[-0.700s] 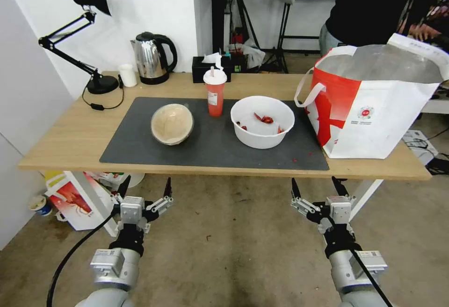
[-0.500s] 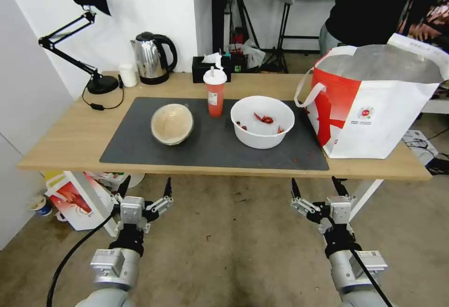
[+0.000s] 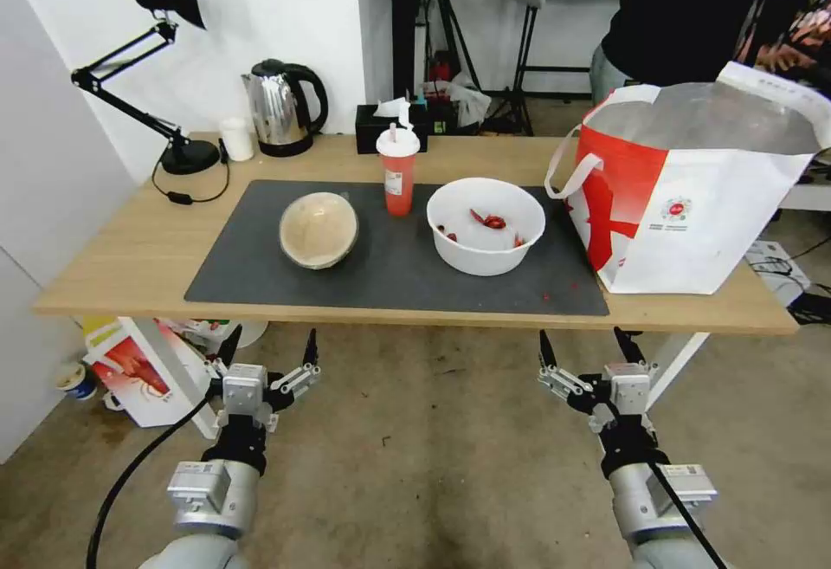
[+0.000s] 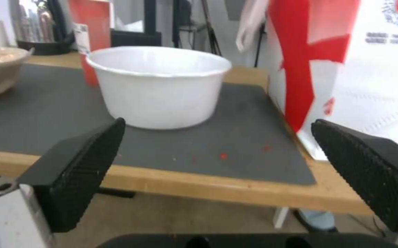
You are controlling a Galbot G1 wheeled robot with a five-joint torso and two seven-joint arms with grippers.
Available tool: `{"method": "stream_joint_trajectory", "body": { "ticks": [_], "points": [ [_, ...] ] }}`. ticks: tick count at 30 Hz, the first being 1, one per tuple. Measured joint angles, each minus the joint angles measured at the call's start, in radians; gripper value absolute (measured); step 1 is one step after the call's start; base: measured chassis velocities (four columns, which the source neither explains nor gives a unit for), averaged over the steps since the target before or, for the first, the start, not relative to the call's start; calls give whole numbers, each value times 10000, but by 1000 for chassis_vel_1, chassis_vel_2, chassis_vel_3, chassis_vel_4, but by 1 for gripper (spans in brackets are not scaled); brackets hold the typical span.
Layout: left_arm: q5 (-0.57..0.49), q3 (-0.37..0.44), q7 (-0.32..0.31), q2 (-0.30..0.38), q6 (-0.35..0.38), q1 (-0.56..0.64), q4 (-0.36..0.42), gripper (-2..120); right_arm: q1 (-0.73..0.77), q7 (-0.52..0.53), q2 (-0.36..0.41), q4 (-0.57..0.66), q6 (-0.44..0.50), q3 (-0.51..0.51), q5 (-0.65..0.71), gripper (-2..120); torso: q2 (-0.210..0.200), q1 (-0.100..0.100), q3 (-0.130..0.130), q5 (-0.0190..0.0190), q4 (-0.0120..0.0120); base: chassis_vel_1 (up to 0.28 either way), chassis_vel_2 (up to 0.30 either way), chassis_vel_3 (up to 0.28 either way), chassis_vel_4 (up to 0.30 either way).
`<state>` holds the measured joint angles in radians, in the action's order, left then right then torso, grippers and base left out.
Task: Pick up the trash from the table and place it into the takeout bag.
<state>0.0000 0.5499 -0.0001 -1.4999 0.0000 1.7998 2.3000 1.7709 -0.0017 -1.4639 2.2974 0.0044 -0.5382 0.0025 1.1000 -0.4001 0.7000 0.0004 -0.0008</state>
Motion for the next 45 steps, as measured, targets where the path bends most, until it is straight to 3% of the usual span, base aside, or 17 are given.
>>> {"method": "stream_joint_trajectory", "body": {
  "ticks": [13,16,19,44,45],
  "points": [
    [0,0,0,0,0,1,0,100,-2463,-344,2846,-110,783,953,269,100,0,0,1,-3,15,0,0,0,0],
    [0,1,0,0,0,0,0,100,-2666,-371,3123,-124,819,1024,315,100,0,0,1,1,-3,0,0,0,0],
    [0,1,0,0,0,2,0,100,-3387,-503,3978,-173,1053,1305,471,100,0,0,0,-3,10,0,0,0,0],
    [-1,0,0,0,0,1,0,100,-8422,-1389,10004,-450,2637,3227,1516,100,-1,0,0,-3,7,0,0,0,0],
    [-1,0,0,0,0,1,0,100,-8422,-1389,10004,-450,2637,3227,1516,100,-1,0,0,-3,7,0,0,0,0]
  ]
}}
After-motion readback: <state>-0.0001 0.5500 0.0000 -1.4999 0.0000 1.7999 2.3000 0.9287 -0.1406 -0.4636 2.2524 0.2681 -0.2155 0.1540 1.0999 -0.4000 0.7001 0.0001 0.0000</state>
